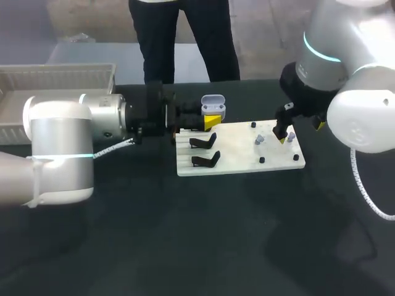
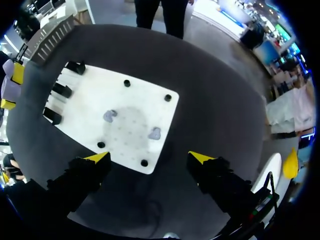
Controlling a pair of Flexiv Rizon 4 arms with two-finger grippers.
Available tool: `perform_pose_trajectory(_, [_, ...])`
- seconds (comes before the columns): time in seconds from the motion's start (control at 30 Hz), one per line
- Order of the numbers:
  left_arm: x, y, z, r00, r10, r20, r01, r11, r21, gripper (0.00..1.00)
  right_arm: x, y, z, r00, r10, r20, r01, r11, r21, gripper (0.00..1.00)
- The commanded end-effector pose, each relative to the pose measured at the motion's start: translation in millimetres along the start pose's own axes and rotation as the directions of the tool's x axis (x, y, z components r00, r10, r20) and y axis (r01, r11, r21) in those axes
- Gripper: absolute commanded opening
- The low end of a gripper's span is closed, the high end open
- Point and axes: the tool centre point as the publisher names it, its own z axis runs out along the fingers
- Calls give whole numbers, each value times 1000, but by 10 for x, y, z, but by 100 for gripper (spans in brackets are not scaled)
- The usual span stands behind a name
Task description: Pick up each earbud case from the left stands, insert the matching earbuds, close the lid, and place the case in the box.
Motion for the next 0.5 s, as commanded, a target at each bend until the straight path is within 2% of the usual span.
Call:
perform_pose_trajectory(0.03, [7, -7, 1, 1000, 4, 4, -4, 1000, -5, 0, 31, -23, 0, 1000, -10, 8, 10, 1000, 2, 100])
perform_pose_trajectory(0.5, [7, -7, 1, 1000, 4, 4, -4, 1000, -5, 0, 43, -13, 15, 1000, -21, 17, 21, 1000, 22, 100])
